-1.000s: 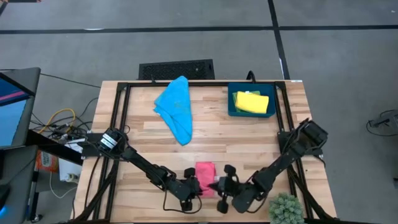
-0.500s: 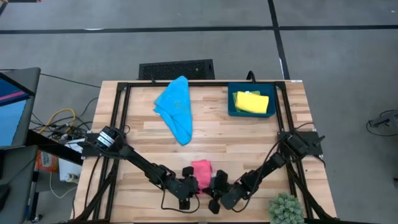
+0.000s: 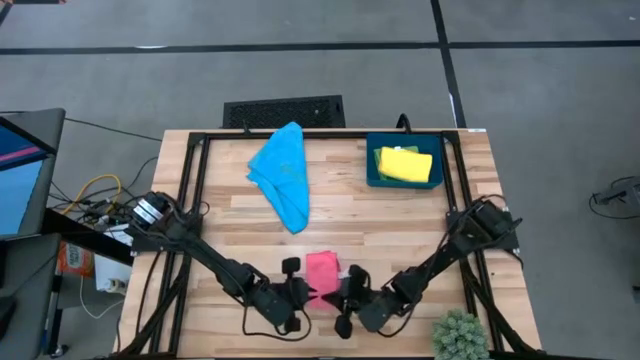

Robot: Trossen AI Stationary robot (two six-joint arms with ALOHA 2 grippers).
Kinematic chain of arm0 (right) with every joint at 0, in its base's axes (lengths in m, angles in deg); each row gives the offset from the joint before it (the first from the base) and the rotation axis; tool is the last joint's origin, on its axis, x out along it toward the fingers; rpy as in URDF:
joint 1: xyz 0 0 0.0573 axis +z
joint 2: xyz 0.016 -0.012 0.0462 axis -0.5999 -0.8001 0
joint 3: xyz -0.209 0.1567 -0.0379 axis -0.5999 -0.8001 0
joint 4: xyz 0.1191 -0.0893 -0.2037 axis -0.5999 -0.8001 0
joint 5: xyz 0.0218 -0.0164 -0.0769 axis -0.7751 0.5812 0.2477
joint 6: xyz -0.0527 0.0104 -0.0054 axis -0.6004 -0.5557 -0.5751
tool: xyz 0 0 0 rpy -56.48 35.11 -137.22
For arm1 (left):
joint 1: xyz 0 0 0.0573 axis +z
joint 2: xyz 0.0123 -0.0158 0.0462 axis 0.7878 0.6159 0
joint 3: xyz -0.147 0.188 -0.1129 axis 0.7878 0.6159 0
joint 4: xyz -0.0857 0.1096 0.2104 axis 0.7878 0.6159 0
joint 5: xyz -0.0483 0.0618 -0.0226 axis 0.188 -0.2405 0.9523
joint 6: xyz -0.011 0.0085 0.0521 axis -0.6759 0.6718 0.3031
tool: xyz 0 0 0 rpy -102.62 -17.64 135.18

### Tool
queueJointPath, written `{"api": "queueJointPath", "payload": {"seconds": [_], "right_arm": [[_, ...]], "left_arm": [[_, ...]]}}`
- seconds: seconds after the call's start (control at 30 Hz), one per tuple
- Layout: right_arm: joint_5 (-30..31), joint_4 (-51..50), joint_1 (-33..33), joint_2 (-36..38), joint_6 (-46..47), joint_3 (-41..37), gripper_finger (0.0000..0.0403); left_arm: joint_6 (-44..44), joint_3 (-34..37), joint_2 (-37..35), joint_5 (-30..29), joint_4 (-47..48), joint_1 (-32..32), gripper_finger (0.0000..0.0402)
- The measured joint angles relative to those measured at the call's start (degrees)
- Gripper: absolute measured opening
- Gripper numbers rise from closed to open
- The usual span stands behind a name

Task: Fold microfiber towels
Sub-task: Fold the pink microfiber towel, then put the pink microfiber towel into the blue bin

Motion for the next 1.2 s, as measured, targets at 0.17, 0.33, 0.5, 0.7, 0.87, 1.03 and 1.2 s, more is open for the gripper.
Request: {"api": "queueJointPath", "payload": {"seconds": [0.17,0.33,0.5,0.7,0.87,1.03,1.2], "right_arm": [[10.5,-0.3,-1.5,0.2,-4.3,0.0,0.0007],[9.8,2.8,-4.4,-7.2,0.2,-0.1,0.0016],[8.8,5.1,-4.9,-13.3,7.1,0.2,0.0020],[9.5,3.8,-4.9,-14.0,7.1,0.4,0.0013],[5.9,-1.1,-6.3,-8.9,4.6,-0.3,0.0022],[6.1,-8.9,-8.0,1.5,-1.9,-0.2,0.0031],[0.9,-20.3,-11.8,12.0,-5.9,-0.3,0.0060]], "left_arm": [[1.0,3.6,2.3,0.0,-11.8,-0.2,0.0050],[0.4,6.1,6.3,0.5,-20.0,-0.1,0.0050],[1.8,5.9,11.0,3.7,-26.0,0.7,0.0050],[-2.5,5.5,14.6,7.8,-26.9,1.3,0.0050],[-2.6,5.5,14.4,8.4,-25.6,1.3,0.0050],[-2.8,5.8,11.8,10.7,-24.2,1.3,0.0050],[-2.9,5.9,5.9,11.3,-21.3,1.2,0.0052]]}}
